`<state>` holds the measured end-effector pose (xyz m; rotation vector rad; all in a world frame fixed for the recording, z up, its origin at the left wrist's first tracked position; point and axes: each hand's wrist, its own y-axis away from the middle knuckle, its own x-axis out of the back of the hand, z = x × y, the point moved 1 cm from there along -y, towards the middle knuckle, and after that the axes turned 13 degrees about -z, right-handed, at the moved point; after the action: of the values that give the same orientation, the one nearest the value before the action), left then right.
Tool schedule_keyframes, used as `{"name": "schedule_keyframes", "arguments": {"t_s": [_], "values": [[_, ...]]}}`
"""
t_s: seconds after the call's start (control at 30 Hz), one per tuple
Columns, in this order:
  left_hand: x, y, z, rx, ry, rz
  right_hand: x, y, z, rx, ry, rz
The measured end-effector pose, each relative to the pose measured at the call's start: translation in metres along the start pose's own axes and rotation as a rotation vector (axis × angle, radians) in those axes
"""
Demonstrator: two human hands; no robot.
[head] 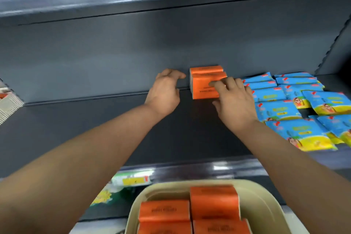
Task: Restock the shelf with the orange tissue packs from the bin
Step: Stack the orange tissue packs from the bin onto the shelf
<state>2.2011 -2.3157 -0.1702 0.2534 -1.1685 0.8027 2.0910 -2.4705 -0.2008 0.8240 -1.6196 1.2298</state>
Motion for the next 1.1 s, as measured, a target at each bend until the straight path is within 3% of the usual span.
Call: {"name": "schedule_keyframes", "arguments": {"t_s": [0.27, 0.47, 0.6, 0.87, 1.1], "values": [[0.001, 0.130, 0.028, -0.048, -0.014, -0.148, 0.032, 0.135, -0.037, 0.120, -0.139, -0.071], [-0.019, 0.214, 0.033, -0.003, 0.024, -0.278, 0.029, 0.197, -0.047, 0.088, -0.125, -0.520], [-0.021, 0.240, 0.033, 0.038, 0.053, -0.254, 0.030, 0.213, -0.052, 0.040, -0.111, -0.642], [-0.018, 0.257, 0.030, 0.093, 0.042, -0.251, 0.017, 0.223, -0.057, 0.019, -0.045, -0.673], [-0.024, 0.268, 0.031, 0.125, -0.071, -0.368, 0.026, 0.234, -0.058, 0.004, -0.078, -0.667]]}}
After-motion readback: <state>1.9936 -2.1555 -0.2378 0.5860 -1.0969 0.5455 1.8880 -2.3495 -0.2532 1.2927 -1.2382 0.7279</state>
